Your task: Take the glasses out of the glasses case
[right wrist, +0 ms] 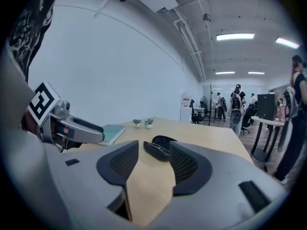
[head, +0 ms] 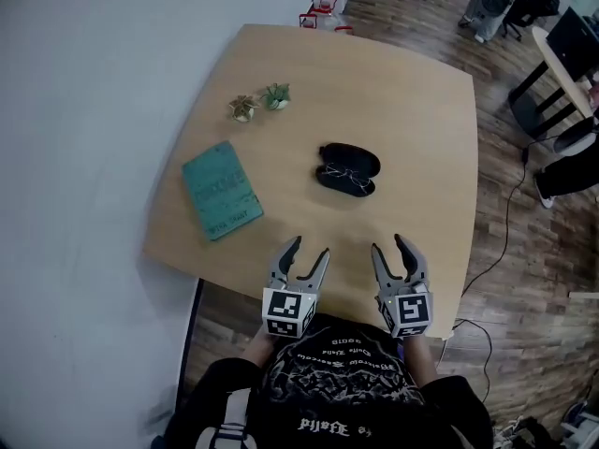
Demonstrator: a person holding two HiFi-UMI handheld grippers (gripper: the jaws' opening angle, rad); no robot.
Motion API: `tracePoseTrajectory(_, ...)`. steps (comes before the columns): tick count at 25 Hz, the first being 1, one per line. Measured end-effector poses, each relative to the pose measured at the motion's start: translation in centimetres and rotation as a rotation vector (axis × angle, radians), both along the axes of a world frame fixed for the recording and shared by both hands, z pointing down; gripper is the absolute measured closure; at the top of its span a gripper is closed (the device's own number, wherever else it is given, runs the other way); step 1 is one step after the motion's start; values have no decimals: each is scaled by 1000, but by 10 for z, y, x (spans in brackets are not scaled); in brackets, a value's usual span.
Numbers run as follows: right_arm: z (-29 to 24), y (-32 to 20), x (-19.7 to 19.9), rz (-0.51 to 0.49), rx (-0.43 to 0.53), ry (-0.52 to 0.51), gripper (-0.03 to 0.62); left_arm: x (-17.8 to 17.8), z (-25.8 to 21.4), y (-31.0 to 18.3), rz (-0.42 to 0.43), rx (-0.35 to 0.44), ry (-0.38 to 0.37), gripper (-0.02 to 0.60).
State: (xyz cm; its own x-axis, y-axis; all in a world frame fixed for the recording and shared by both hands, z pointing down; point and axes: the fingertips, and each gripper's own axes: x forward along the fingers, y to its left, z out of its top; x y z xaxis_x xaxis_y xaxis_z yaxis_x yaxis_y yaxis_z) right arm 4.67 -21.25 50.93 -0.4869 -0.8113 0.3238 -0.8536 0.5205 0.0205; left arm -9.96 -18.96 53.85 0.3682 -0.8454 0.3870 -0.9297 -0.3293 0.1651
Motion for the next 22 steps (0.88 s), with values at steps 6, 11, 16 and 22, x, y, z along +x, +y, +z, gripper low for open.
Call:
tracePoseTrajectory(6,-7,-20,-16,-6,-9,32,381,-22,5,-16,13,-7,-3,326)
tracePoseTrajectory(11,-23,-46,-31,-63,14,77,381,-30,11,-23,5,-28,12,327)
tracePoseTrajectory(16,-36,-79,-44,-129,31,165,381,-30,15,-28,17,-36,23,326)
tracePoseTrajectory(22,-30,-109,-63,-224,19,273,381,-34,20,-30,10,-51,30,326)
